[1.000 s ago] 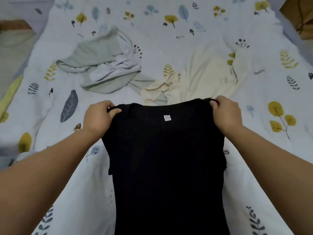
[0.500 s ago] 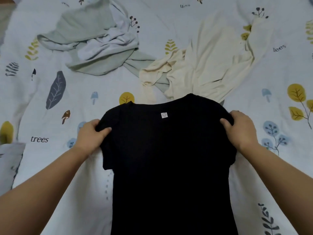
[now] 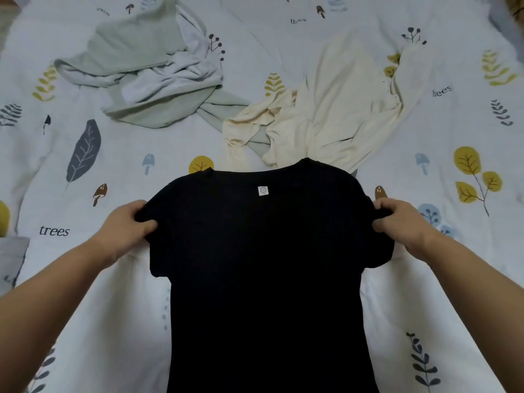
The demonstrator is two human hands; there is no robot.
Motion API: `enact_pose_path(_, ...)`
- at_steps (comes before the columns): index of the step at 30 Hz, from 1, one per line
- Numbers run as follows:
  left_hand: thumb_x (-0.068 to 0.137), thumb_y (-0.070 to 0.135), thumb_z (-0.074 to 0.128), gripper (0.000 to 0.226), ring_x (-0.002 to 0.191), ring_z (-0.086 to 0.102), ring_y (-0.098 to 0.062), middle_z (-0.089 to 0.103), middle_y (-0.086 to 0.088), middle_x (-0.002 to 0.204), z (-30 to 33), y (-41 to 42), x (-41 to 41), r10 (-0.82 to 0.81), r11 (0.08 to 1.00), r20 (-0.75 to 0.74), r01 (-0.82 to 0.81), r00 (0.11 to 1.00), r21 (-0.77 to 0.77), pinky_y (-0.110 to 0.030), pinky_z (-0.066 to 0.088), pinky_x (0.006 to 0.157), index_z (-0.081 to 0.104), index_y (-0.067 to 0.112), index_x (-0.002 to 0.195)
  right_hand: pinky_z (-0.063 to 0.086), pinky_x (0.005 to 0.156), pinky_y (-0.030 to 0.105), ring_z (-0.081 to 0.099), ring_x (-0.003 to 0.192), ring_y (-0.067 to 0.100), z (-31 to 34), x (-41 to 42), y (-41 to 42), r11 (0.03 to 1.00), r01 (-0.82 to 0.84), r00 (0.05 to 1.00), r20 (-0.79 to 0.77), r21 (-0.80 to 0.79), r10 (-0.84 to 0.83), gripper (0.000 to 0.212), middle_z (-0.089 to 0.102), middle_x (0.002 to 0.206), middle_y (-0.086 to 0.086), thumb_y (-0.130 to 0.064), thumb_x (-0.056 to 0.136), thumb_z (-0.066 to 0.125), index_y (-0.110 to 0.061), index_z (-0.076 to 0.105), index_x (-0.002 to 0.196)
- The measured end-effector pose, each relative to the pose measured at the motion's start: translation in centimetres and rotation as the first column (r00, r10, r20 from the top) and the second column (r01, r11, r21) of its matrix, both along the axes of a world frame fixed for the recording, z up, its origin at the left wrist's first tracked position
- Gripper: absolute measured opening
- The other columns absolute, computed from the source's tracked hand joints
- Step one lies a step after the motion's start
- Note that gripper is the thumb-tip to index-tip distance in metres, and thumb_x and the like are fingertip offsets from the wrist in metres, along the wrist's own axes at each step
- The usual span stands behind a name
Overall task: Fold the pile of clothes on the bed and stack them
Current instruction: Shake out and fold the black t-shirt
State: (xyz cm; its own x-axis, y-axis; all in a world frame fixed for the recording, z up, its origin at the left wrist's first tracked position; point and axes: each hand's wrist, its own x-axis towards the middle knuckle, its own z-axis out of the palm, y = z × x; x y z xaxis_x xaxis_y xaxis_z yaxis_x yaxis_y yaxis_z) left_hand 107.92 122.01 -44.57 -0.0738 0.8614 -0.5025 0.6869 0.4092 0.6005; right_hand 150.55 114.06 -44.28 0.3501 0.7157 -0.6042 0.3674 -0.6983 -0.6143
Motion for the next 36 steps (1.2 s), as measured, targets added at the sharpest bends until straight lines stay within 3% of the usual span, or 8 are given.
enact_pose_path(6, 0.081, 0.018, 0.071, 0.022, 0.065, 0.053, -0.022, 0.056, -0.01, 0.075, 0.5, -0.2, 0.1, 0.274, 0.961, 0.087, -0.276, 0.958, 0.015, -0.029, 0.041, 0.058, 0.054, 0.005, 0.081, 0.044, 0.056, 0.024, 0.057, 0.063, 0.017, 0.3, 0.4, -1.0, 0.978, 0.156, 0.987, -0.053, 0.137, -0.15, 0.02, 0.059, 0.067, 0.004, -0.004, 0.077, 0.071, -0.009, 0.054, 0.069)
enact_pose_path(10, 0.082, 0.031, 0.068, 0.046, 0.099, 0.055, -0.042, 0.056, -0.024, 0.106, 0.7, -1.0, 0.5, 0.248, 0.969, -0.443, -0.214, 0.861, 0.127, -0.045, 0.042, 0.078, 0.05, -0.002, 0.11, 0.053, 0.071, 0.038, 0.062, 0.077, 0.026, -0.2, 0.6, -1.2, 0.962, 0.266, 0.964, -0.038, 0.056, -0.264, 0.018, 0.063, 0.083, 0.009, -0.011, 0.077, 0.074, -0.014, 0.056, 0.077)
enact_pose_path(13, 0.081, 0.015, 0.065, 0.043, 0.112, 0.044, -0.046, 0.046, -0.03, 0.12, 1.4, -1.6, 3.3, 0.157, 0.948, -0.562, 0.035, 0.812, 0.316, -0.053, 0.036, 0.091, 0.052, -0.002, 0.117, 0.054, 0.078, 0.044, 0.063, 0.08, 0.03, 0.0, 0.7, -1.6, 0.975, 0.219, 0.973, -0.069, -0.03, -0.221, 0.011, 0.065, 0.085, 0.014, -0.007, 0.078, 0.072, -0.007, 0.061, 0.082)
enact_pose_path(19, 0.09, 0.019, 0.055, 0.012, 0.088, 0.06, -0.018, 0.066, -0.001, 0.091, 3.2, -2.7, 17.2, -0.426, 0.849, -0.146, 0.45, 0.893, 0.276, -0.032, 0.046, 0.082, 0.066, 0.014, 0.092, 0.035, 0.051, 0.025, 0.047, 0.058, 0.017, 1.2, -1.5, -2.5, 0.946, 0.122, 0.978, 0.126, 0.302, -0.167, 0.018, 0.049, 0.061, 0.001, -0.007, 0.077, 0.065, -0.009, 0.049, 0.07)
enact_pose_path(24, 0.091, 0.053, 0.044, 0.041, 0.087, 0.063, -0.02, 0.066, 0.0, 0.093, 3.1, -1.0, 25.5, -0.076, 0.964, 0.411, 0.173, 0.908, -0.204, -0.031, 0.047, 0.073, 0.06, 0.016, 0.091, 0.046, 0.063, 0.027, 0.059, 0.069, 0.014, 2.1, -6.0, -3.2, 0.879, -0.163, 0.962, 0.27, 0.448, 0.04, 0.016, 0.064, 0.078, -0.006, -0.011, 0.079, 0.064, -0.023, 0.059, 0.089)
enact_pose_path(28, 0.084, 0.023, 0.068, 0.02, 0.087, 0.058, -0.017, 0.061, -0.002, 0.094, -0.1, -0.3, 25.8, -0.132, 0.97, 0.316, 0.188, 0.94, -0.153, -0.025, 0.046, 0.068, 0.061, 0.014, 0.1, 0.046, 0.089, 0.026, 0.057, 0.103, 0.011, 1.1, -8.5, -3.7, 0.854, -0.402, 0.907, 0.272, 0.331, 0.321, 0.035, 0.063, 0.112, -0.006, -0.026, 0.086, 0.06, -0.023, 0.058, 0.122)
enact_pose_path(31, 0.086, 0.02, 0.065, 0.008, 0.083, 0.057, -0.017, 0.06, 0.002, 0.083, -2.4, -0.2, 24.6, -0.106, 0.994, 0.124, 0.11, 0.987, -0.022, -0.028, 0.047, 0.075, 0.058, 0.016, 0.087, 0.045, 0.089, 0.033, 0.054, 0.103, 0.016, 0.4, -8.2, -4.2, 0.912, -0.271, 0.932, 0.321, 0.307, 0.169, 0.028, 0.062, 0.111, -0.002, -0.025, 0.092, 0.05, -0.019, 0.059, 0.118)
enact_pose_path(36, 0.076, 0.03, 0.074, 0.052, 0.082, 0.056, -0.012, 0.049, 0.011, 0.079, -2.9, -0.4, 25.3, -0.384, 0.917, 0.083, 0.37, 0.919, 0.15, -0.024, 0.04, 0.069, 0.041, 0.023, 0.116, 0.046, 0.081, 0.034, 0.058, 0.093, 0.025, -0.4, -6.0, -4.1, 0.994, 0.01, 0.957, 0.287, 0.106, -0.04, 0.028, 0.062, 0.104, 0.008, -0.019, 0.097, 0.036, -0.015, 0.054, 0.118)
